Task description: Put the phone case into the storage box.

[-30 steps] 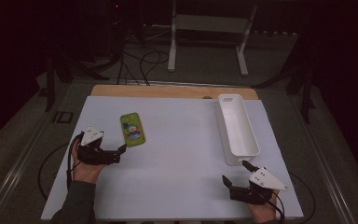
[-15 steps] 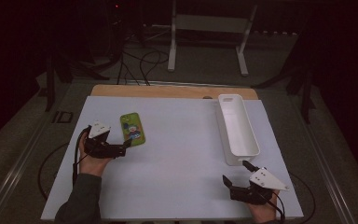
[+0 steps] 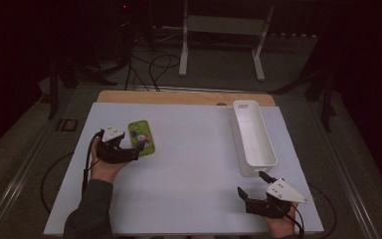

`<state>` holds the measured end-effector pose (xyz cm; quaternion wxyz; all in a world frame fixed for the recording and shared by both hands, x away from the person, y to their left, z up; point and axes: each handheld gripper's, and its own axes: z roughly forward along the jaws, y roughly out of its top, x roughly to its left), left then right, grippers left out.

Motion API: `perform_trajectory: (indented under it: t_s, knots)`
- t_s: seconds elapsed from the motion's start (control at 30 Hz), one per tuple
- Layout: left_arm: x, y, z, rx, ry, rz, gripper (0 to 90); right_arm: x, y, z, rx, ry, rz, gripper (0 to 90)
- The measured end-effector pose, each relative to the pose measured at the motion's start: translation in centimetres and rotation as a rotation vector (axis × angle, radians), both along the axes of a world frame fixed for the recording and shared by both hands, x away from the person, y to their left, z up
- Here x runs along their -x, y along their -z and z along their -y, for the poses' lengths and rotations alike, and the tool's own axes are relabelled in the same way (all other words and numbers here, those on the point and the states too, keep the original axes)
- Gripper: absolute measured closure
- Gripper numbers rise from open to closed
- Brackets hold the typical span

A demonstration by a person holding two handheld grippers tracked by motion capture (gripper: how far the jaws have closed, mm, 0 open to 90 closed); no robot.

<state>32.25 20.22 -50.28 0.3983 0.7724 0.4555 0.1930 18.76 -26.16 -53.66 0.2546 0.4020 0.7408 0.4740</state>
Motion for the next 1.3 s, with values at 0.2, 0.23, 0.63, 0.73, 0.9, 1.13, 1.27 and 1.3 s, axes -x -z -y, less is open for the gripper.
perform_trajectory:
  t_s: [0.2,0.23,0.63,0.73,0.9,1.13,1.27,1.3]
  knots:
    - [-0.7,0.3,0.5,-0.002,0.005,-0.009,24.5,0.0,0.0,0.0,0.004,-0.002,0.001,8.8]
    - [-0.8,0.3,0.6,0.000,0.005,-0.010,26.3,0.0,0.0,0.0,0.004,-0.002,0.001,8.8]
    - [-2.0,1.5,1.5,-0.001,0.019,-0.037,36.4,0.0,0.0,0.0,0.002,-0.002,0.001,8.9]
    - [-2.3,1.9,1.6,0.002,0.023,-0.047,37.6,0.0,0.0,0.0,0.002,-0.002,0.001,8.9]
    - [-2.7,2.6,1.9,-0.008,0.033,-0.068,42.9,0.0,0.0,0.0,0.003,-0.002,0.000,8.9]
    - [-2.9,3.3,2.3,-0.015,0.053,-0.082,48.5,0.0,0.0,0.0,0.006,-0.003,0.000,8.9]
    - [-3.1,3.7,2.5,-0.011,0.061,-0.096,53.2,-0.1,0.1,0.0,0.005,-0.003,-0.001,8.9]
    - [-3.1,3.8,2.6,-0.014,0.063,-0.098,54.3,-0.1,0.1,0.0,0.005,-0.004,-0.001,8.9]
